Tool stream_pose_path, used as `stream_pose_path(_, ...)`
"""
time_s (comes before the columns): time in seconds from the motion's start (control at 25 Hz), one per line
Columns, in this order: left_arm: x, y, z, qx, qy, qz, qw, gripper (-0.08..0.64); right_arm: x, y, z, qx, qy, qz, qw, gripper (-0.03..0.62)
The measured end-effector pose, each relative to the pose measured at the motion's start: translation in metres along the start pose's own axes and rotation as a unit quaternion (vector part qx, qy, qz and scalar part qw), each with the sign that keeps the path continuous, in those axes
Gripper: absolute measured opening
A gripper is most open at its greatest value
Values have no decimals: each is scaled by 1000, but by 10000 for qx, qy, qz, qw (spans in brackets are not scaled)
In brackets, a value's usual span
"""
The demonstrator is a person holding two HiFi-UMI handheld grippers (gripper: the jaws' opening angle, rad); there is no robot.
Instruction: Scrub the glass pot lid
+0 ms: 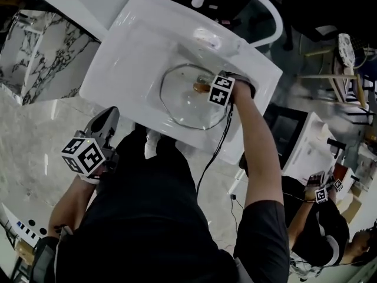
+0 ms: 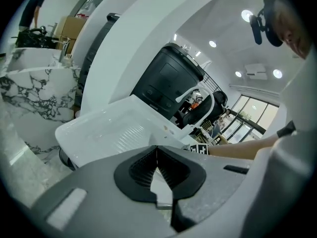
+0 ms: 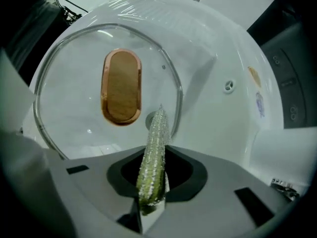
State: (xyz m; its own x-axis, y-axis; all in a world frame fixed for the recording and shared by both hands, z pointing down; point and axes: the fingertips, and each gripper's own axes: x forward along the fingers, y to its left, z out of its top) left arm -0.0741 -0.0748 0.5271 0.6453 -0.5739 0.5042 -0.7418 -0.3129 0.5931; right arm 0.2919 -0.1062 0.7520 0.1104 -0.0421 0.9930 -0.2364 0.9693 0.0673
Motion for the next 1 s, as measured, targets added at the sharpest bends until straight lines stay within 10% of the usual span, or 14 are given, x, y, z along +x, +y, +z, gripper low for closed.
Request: stream_pose_path(1.0,63,-104,-10,747,728,-1503,9831,2,-91,172,1,980,16,918,9909,66)
